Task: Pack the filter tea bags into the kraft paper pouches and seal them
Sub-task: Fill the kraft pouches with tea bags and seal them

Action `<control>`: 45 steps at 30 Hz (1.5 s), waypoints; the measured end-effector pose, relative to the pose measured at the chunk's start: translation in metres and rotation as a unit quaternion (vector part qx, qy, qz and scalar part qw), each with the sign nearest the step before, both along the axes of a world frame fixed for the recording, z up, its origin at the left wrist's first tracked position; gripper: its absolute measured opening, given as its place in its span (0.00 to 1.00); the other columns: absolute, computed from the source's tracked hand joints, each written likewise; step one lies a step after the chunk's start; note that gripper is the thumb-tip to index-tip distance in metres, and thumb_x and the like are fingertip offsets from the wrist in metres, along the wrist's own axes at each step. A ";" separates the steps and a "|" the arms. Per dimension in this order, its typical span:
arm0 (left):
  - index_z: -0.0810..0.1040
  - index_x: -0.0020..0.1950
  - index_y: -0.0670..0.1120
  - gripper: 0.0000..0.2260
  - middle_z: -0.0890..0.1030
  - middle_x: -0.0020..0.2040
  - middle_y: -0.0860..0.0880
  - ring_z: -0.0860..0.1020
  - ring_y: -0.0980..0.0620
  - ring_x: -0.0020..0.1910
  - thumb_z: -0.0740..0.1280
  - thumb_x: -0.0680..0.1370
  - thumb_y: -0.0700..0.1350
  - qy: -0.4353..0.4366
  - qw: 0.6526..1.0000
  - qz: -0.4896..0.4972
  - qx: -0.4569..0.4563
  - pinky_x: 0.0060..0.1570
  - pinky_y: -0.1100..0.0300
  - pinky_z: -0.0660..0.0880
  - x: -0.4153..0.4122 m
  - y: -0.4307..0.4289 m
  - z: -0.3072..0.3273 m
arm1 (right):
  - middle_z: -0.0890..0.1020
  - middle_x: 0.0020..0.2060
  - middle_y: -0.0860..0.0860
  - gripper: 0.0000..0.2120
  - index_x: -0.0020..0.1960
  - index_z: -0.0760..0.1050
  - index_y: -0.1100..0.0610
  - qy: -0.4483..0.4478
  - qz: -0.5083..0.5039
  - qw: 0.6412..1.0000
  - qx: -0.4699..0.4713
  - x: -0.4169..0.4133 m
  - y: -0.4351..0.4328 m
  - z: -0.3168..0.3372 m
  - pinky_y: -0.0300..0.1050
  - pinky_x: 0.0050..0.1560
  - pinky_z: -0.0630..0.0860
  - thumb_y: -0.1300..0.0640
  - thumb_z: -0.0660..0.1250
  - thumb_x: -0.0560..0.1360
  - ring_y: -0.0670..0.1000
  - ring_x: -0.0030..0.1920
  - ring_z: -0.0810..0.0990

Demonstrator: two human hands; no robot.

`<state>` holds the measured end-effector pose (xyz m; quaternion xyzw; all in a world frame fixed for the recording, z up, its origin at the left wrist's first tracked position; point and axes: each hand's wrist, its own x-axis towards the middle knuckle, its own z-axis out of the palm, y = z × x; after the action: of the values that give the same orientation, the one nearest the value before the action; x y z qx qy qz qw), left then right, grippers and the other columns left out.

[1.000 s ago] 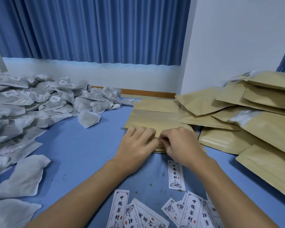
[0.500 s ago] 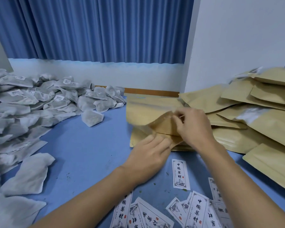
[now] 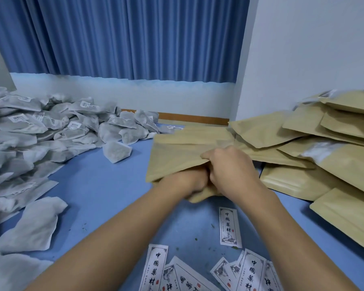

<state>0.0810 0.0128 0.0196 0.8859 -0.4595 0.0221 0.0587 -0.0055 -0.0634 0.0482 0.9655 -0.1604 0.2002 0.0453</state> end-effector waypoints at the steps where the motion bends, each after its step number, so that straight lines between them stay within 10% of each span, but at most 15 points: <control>1: 0.73 0.66 0.45 0.11 0.76 0.65 0.43 0.72 0.44 0.65 0.58 0.85 0.43 0.027 1.000 0.009 -0.005 0.64 0.55 0.64 0.016 -0.004 0.003 | 0.72 0.32 0.51 0.16 0.53 0.79 0.49 -0.004 0.004 1.000 -0.024 0.000 0.006 0.003 0.44 0.34 0.65 0.62 0.63 0.69 0.60 0.41 0.77; 5: 0.61 0.74 0.30 0.18 0.63 0.75 0.30 0.62 0.38 0.76 0.55 0.85 0.34 0.064 0.995 0.059 -0.058 0.75 0.52 0.54 0.052 -0.011 -0.001 | 0.64 0.28 0.49 0.16 0.53 0.77 0.49 -0.090 -0.024 0.994 -0.053 -0.003 0.021 0.006 0.44 0.32 0.63 0.64 0.64 0.69 0.57 0.34 0.71; 8: 0.60 0.79 0.39 0.22 0.58 0.80 0.41 0.55 0.43 0.80 0.58 0.85 0.42 0.128 0.979 0.001 -0.156 0.74 0.58 0.44 0.021 -0.013 0.014 | 0.71 0.29 0.51 0.27 0.63 0.77 0.47 -0.223 -0.052 0.973 -0.007 -0.008 0.016 0.006 0.45 0.34 0.66 0.68 0.65 0.67 0.58 0.32 0.70; 13: 0.78 0.59 0.46 0.12 0.80 0.60 0.41 0.79 0.39 0.58 0.62 0.80 0.50 -0.003 0.993 -0.098 -0.066 0.50 0.51 0.76 -0.037 -0.008 0.002 | 0.83 0.42 0.59 0.34 0.68 0.75 0.40 -0.251 -0.127 0.953 0.108 -0.009 -0.011 0.003 0.51 0.43 0.74 0.69 0.60 0.70 0.63 0.41 0.78; 18: 0.77 0.63 0.41 0.18 0.78 0.59 0.43 0.76 0.42 0.57 0.55 0.83 0.50 -0.113 0.957 -0.211 -0.166 0.55 0.49 0.73 -0.059 0.033 -0.051 | 0.77 0.32 0.54 0.27 0.60 0.79 0.44 -0.212 -0.168 0.958 0.099 -0.011 -0.023 -0.002 0.47 0.39 0.73 0.69 0.60 0.70 0.62 0.38 0.76; 21: 0.81 0.49 0.43 0.12 0.79 0.46 0.45 0.77 0.43 0.42 0.66 0.80 0.51 -0.157 0.933 -0.185 -0.267 0.40 0.51 0.73 -0.065 0.044 -0.050 | 0.65 0.27 0.49 0.22 0.55 0.79 0.46 -0.132 -0.166 0.976 0.046 -0.004 -0.017 -0.004 0.44 0.34 0.64 0.68 0.62 0.70 0.57 0.33 0.69; 26: 0.66 0.45 0.48 0.31 0.75 0.43 0.49 0.72 0.45 0.40 0.65 0.68 0.76 0.049 0.997 0.047 -0.041 0.38 0.53 0.64 -0.082 0.039 -0.042 | 0.66 0.28 0.50 0.19 0.51 0.77 0.48 -0.068 -0.163 0.984 0.010 0.001 -0.009 -0.014 0.43 0.33 0.62 0.69 0.61 0.70 0.57 0.34 0.70; 35: 0.63 0.37 0.48 0.25 0.70 0.36 0.50 0.71 0.45 0.37 0.73 0.71 0.62 0.222 0.973 0.047 -0.043 0.37 0.55 0.66 -0.084 0.025 -0.040 | 0.65 0.27 0.50 0.18 0.52 0.78 0.48 -0.068 -0.177 0.982 0.009 0.000 -0.009 -0.014 0.43 0.32 0.62 0.68 0.62 0.71 0.58 0.34 0.72; 41: 0.74 0.41 0.44 0.04 0.68 0.25 0.49 0.62 0.52 0.21 0.67 0.75 0.40 0.537 0.775 0.061 -0.327 0.24 0.65 0.57 -0.066 0.028 -0.018 | 0.83 0.45 0.56 0.22 0.59 0.80 0.44 -0.092 -0.168 0.981 0.027 -0.005 -0.014 -0.010 0.45 0.39 0.67 0.65 0.63 0.72 0.62 0.47 0.81; 45: 0.71 0.39 0.44 0.09 0.65 0.23 0.52 0.57 0.57 0.18 0.65 0.78 0.37 0.639 0.619 0.130 -0.437 0.17 0.68 0.53 -0.038 0.019 0.007 | 0.83 0.47 0.56 0.19 0.58 0.80 0.45 -0.082 -0.168 0.982 0.033 -0.006 -0.015 -0.006 0.45 0.40 0.68 0.63 0.64 0.73 0.61 0.48 0.81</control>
<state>0.0427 0.0316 0.0269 0.5970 -0.1219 -0.3445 0.7142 -0.0114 -0.0788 0.0419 0.9062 -0.3298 0.2624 0.0331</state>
